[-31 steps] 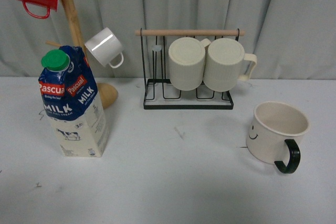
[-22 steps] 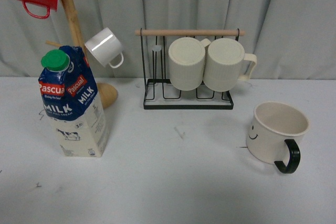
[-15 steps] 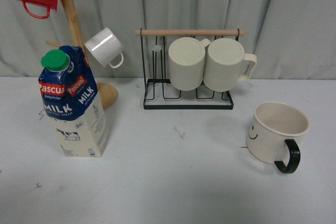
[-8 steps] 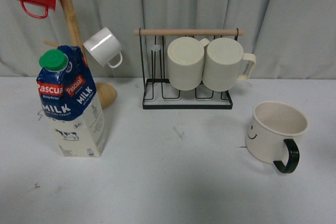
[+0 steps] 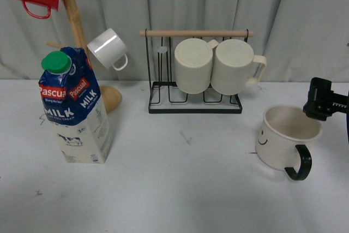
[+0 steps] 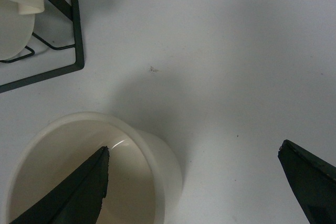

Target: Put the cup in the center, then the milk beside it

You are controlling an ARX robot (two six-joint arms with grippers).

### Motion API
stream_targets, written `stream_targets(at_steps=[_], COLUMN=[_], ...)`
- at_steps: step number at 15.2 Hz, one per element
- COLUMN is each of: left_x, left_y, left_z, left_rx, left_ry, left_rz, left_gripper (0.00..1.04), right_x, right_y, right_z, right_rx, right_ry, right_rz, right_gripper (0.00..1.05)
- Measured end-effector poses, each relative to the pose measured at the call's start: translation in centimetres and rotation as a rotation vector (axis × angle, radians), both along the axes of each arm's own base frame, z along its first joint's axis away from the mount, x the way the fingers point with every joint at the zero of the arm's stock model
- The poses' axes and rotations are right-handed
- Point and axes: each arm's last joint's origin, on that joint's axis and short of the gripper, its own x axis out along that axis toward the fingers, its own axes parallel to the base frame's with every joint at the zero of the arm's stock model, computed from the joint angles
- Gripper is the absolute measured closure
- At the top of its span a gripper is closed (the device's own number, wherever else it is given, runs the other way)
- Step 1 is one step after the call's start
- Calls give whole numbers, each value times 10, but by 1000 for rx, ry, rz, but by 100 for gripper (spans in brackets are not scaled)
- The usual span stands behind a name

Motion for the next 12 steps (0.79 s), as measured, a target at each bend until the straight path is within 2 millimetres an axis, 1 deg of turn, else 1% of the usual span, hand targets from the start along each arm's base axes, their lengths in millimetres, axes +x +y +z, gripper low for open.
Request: stream_targets(at_steps=[1,2,3,5,6,7,8,9,12], left_x=[0,0,0,0,0,0,0,0,0], left_y=[0,0,0,0,0,0,0,0,0], left_z=[0,0,0,0,0,0,0,0,0], left_rx=[0,0,0,0,0,0,0,0,0], left_ry=[0,0,0,0,0,0,0,0,0], left_rz=[0,0,0,0,0,0,0,0,0], left_gripper=[7,7,7,7,7,7,7,7,7], right_x=[9,14,15,15,15,15,15,15,15], right_y=[5,10,14,15,14,14,14,12,10], right_z=[-3,-12,-20,-19,-19,-19,-19,-19,-19], right_rx=[10,23,33,32,32,32,33,33,35], right_ry=[28,65,96,93,93,88,87,87,88], right_rz=[-4,4,13,14,13,13,13,9,4], right_gripper=[7,7,7,22,27,36,40,47,64])
